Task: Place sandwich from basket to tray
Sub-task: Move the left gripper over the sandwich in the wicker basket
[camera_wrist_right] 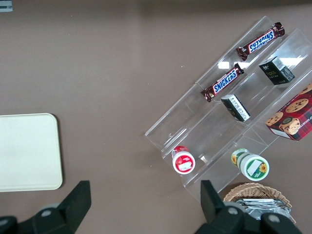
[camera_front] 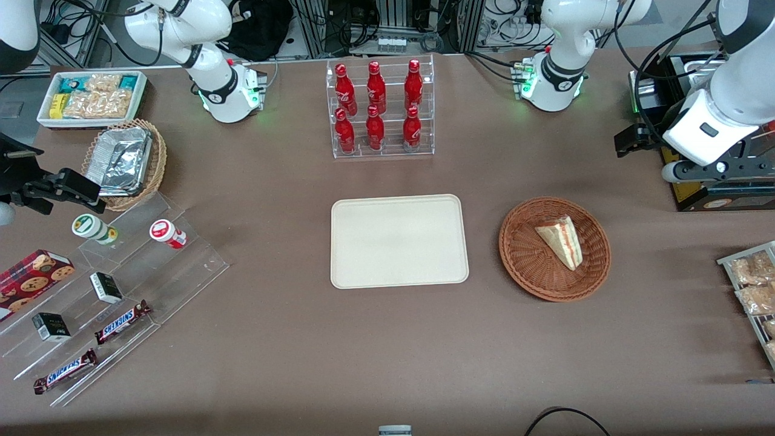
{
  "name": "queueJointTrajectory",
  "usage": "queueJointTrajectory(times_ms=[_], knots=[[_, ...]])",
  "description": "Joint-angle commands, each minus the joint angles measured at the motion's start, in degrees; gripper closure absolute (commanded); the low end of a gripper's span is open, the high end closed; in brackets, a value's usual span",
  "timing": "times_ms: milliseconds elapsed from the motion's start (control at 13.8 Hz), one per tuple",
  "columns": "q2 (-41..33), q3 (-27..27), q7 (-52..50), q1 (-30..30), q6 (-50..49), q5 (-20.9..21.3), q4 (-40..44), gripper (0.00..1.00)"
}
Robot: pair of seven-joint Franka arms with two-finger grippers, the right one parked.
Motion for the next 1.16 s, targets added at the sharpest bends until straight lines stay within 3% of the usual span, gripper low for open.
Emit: queueJointTrajectory(times_ms=[0,291,800,1091], knots=[[0.23,-0.52,-0.39,0.40,0.59,-0.04,0.41,0.00],[1.72,-0.43,0.32,0.49,4.17,-0.13,-4.84,0.00],[0.23,-0.52,-0.38,0.22,32.72,0.05,-28.65,0.00],[0.84,-0.61,-3.18,0.22,47.14,-0.21,-37.54,0.00]])
